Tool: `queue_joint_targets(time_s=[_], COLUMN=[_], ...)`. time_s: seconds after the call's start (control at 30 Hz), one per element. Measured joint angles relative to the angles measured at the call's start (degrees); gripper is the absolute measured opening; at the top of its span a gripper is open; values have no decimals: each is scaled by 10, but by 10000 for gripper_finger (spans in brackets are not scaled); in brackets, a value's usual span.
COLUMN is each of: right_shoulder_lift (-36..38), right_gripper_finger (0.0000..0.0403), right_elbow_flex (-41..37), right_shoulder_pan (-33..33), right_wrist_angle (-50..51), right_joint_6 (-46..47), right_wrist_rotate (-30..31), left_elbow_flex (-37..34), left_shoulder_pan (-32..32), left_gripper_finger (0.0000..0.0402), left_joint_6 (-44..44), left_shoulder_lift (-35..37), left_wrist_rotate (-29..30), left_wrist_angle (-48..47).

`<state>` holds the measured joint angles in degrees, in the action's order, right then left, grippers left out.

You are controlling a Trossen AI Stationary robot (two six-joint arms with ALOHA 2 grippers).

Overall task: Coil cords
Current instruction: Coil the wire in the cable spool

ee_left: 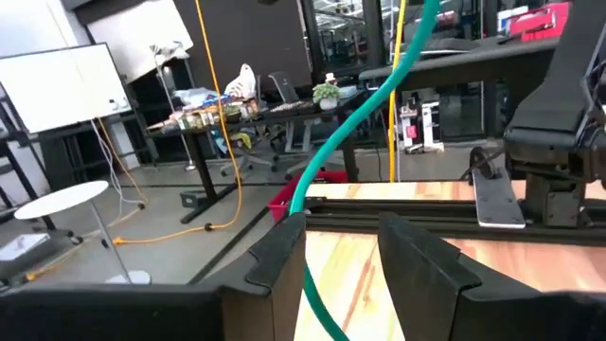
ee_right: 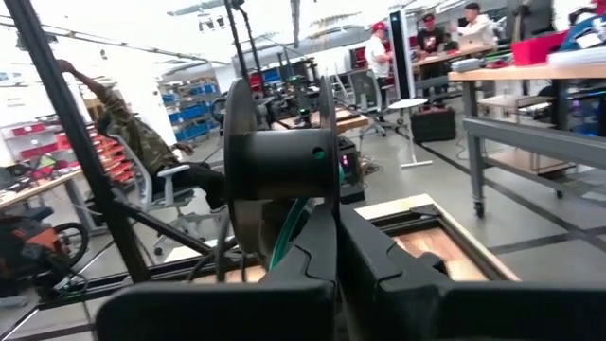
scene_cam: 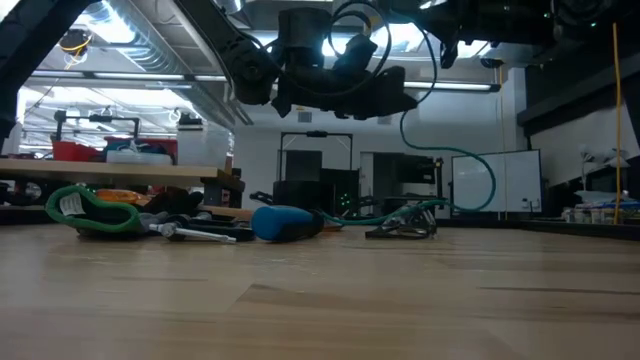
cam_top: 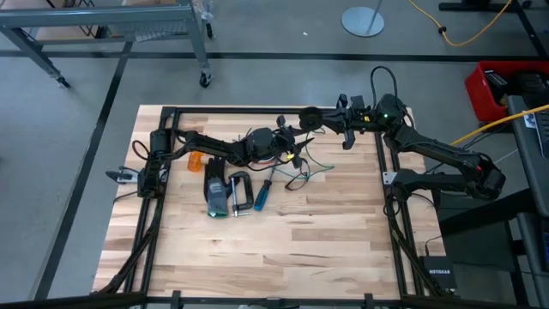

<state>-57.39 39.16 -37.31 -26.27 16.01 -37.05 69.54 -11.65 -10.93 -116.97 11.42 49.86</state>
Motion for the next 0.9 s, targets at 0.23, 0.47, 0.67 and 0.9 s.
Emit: queue_joint_targets(time_s=[0.23,0.47,0.67,0.9], right_shoulder_lift=[0,6,17,17], right_gripper_finger=[1,1,1,1], right_elbow_flex=[0,0,0,0], right_shoulder_pan=[-22,-21,-21,-21], right_wrist_angle=[7,7,6,4], right_joint_6=[0,2,2,2], right_wrist_rotate=[0,-26,-26,-26], left_elbow_flex=[0,0,0,0], left_shoulder_pan=[10,8,8,8], left_gripper_finger=[126,126,126,126], left_joint_6=[-16,-16,-15,2], left_shoulder_lift=[0,1,1,1], left_wrist_rotate=[0,43,56,56], left_wrist_angle=[2,-28,-46,-50])
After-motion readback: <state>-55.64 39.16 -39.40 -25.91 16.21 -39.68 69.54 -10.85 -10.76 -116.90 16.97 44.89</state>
